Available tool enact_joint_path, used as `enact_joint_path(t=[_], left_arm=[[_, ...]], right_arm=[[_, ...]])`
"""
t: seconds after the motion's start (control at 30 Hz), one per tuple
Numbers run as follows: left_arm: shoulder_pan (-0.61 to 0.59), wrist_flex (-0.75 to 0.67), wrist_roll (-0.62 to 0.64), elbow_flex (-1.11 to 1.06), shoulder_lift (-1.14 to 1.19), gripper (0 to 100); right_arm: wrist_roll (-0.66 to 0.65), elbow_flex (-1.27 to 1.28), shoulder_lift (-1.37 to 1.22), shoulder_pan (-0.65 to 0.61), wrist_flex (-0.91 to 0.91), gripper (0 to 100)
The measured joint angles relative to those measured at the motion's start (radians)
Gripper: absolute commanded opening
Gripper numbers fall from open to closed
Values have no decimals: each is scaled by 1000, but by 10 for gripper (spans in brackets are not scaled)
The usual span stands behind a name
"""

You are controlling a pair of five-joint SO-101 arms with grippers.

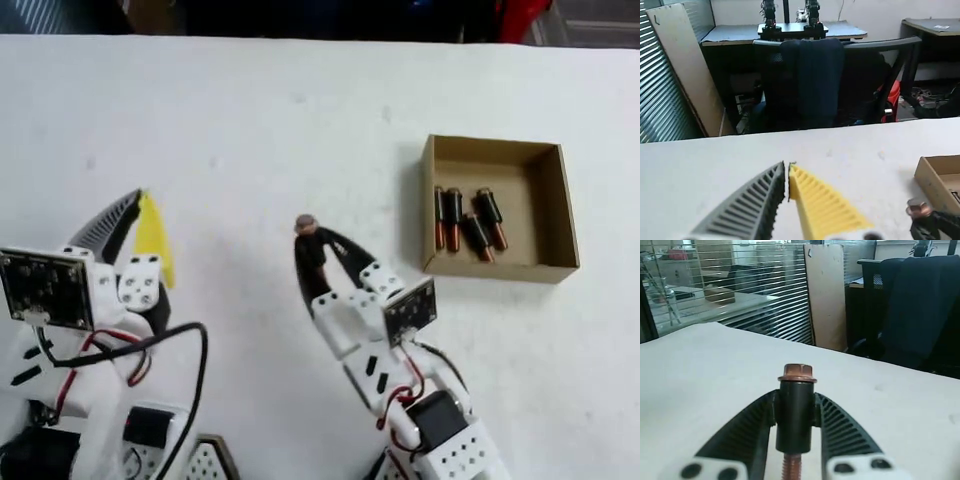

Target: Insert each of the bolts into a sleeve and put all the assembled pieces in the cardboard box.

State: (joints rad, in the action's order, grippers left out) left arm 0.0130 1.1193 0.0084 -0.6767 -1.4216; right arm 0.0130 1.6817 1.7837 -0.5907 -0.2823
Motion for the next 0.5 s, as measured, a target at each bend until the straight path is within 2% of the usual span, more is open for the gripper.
enact_joint_path(t=[0.13,0.27,0.5], left_arm=[[-26,46,-11,0,-3,20],[-26,109,-11,-12,-84,21],[-28,120,-11,-224,-298,21]], right_arm=[[0,-3,0,51,-11,17],[0,-48,0,98,-123,17],[0,-196,2,149,-315,17]])
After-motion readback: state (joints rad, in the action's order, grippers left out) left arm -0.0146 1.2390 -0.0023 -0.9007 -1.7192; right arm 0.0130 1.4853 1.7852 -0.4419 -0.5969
